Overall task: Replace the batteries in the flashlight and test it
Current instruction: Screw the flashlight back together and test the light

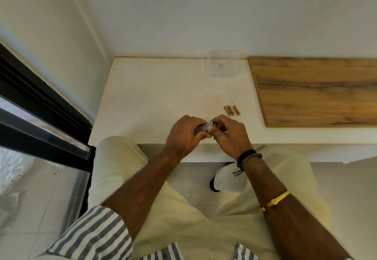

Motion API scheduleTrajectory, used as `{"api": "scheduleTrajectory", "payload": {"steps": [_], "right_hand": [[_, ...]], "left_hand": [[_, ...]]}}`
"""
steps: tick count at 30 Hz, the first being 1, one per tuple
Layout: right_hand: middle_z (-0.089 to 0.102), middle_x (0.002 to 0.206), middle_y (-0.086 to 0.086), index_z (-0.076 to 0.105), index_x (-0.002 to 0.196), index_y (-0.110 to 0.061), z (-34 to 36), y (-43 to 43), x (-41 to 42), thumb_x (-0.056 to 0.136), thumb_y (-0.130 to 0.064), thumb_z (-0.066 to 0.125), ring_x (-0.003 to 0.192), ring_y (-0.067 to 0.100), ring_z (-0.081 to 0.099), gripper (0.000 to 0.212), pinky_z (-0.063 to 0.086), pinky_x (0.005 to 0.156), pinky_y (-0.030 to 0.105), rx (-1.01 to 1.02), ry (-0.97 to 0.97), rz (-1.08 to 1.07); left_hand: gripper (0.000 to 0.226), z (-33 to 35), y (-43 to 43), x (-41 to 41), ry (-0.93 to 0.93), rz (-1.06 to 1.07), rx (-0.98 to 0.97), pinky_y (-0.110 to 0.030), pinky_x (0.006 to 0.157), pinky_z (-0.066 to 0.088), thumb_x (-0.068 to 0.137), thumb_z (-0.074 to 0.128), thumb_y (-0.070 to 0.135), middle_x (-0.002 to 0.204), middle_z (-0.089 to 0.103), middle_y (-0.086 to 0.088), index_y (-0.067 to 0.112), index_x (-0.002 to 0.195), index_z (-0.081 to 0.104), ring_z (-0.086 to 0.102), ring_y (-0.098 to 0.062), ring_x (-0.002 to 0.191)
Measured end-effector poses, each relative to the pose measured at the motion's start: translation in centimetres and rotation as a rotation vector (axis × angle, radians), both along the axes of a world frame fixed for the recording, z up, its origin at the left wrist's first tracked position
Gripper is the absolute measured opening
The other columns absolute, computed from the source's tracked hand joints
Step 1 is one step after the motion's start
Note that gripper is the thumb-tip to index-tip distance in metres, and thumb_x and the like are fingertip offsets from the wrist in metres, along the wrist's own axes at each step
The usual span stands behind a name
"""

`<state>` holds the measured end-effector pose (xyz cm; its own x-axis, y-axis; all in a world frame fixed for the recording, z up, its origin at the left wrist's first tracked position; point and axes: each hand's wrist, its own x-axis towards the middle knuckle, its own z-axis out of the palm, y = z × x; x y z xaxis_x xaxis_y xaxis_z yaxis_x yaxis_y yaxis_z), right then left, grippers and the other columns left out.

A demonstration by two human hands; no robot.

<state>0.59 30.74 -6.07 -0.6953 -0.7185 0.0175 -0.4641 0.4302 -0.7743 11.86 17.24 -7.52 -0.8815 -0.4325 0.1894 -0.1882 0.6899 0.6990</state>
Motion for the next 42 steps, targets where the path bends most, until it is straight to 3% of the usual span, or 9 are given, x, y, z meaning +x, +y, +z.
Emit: {"api": "scheduleTrajectory", "payload": {"steps": [3,5,11,14,17,21,26,30,42], "right_hand": [[0.069,0.095,-0.011,0.066,0.109,-0.019,-0.5,-0.2,0.3,0.098,-0.032,0.065,0.091,-0.001,0.065,0.017,0.052,0.079,0.017,-0.079,-0.125,-0.038],[0.073,0.1,-0.006,0.065,0.112,-0.015,-0.6,-0.4,0.7,0.099,-0.033,0.062,0.097,0.012,0.07,0.022,0.059,0.089,0.032,-0.187,-0.306,-0.128],[0.068,0.088,0.007,0.057,0.128,-0.016,-0.2,-1.3,0.4,0.106,-0.04,0.048,0.082,0.023,0.067,0.034,0.055,0.086,0.046,-0.723,-1.172,-0.512],[0.056,0.079,0.002,0.059,0.108,-0.018,-0.1,-1.4,0.0,0.104,-0.042,0.046,0.068,0.018,0.052,0.028,0.044,0.076,0.036,-0.819,-1.408,-0.598],[0.054,0.075,0.005,0.059,0.086,-0.012,0.0,-1.3,0.1,0.088,-0.03,0.049,0.068,0.021,0.05,0.021,0.04,0.074,0.034,-0.994,-1.532,-0.592],[0.054,0.073,0.006,0.058,0.083,-0.011,0.5,-0.9,0.1,0.07,-0.026,0.048,0.068,0.023,0.05,0.023,0.038,0.078,0.035,-1.149,-1.591,-0.515],[0.05,0.069,0.005,0.056,0.075,-0.011,1.3,-0.9,0.0,0.067,-0.019,0.048,0.062,0.023,0.048,0.014,0.041,0.077,0.033,-1.274,-1.633,-0.517],[0.047,0.068,0.005,0.054,0.072,-0.012,1.7,-1.2,0.0,0.068,-0.017,0.043,0.057,0.023,0.048,0.012,0.05,0.066,0.033,-1.32,-1.633,-0.509],[0.045,0.071,0.005,0.054,0.073,-0.009,1.9,-0.9,0.0,0.069,-0.017,0.044,0.062,0.023,0.045,0.014,0.044,0.07,0.031,-1.32,-1.618,-0.494]], "left_hand": [[0.03,0.2,0.2,-0.2,0.004,0.008,0.041,-0.033,0.072,0.049,0.082,0.073,0.044,0.09,0.074,0.009,0.025,0.105,0.073,0.057,-0.01,0.08],[0.039,0.1,0.2,-0.1,0.024,0.026,0.139,-0.025,0.077,0.051,0.079,0.077,0.043,0.1,0.075,0.007,0.025,0.112,0.072,0.061,-0.006,0.087],[0.044,0.5,-0.8,-0.4,0.026,0.182,0.515,-0.018,0.091,0.053,0.089,0.071,0.041,0.116,0.073,0.003,0.017,0.125,0.067,0.068,-0.002,0.102],[0.04,0.8,-1.2,-0.4,0.051,0.261,0.942,-0.034,0.098,0.054,0.09,0.067,0.047,0.114,0.074,-0.001,0.018,0.116,0.069,0.068,-0.016,0.111],[0.074,1.0,-1.3,-0.3,0.108,0.282,1.244,-0.038,0.106,0.047,0.087,0.046,0.069,0.127,0.069,-0.007,0.01,0.129,0.06,0.063,-0.021,0.12],[0.096,0.8,-1.7,-0.1,0.257,0.254,1.549,-0.043,0.119,0.028,0.088,0.024,0.081,0.144,0.055,-0.012,0.006,0.145,0.045,0.048,-0.026,0.137],[0.109,0.8,-2.2,0.2,0.351,0.21,1.723,-0.046,0.124,0.015,0.081,0.022,0.089,0.157,0.038,-0.013,0.007,0.151,0.033,0.03,-0.028,0.148],[0.115,1.0,-2.5,0.4,0.386,0.212,1.771,-0.045,0.124,0.013,0.076,0.026,0.092,0.159,0.031,-0.015,0.004,0.152,0.029,0.024,-0.028,0.15],[0.117,1.0,-2.5,0.4,0.373,0.198,1.75,-0.044,0.124,0.013,0.076,0.026,0.092,0.16,0.028,-0.016,0.004,0.152,0.027,0.022,-0.028,0.151]]}}
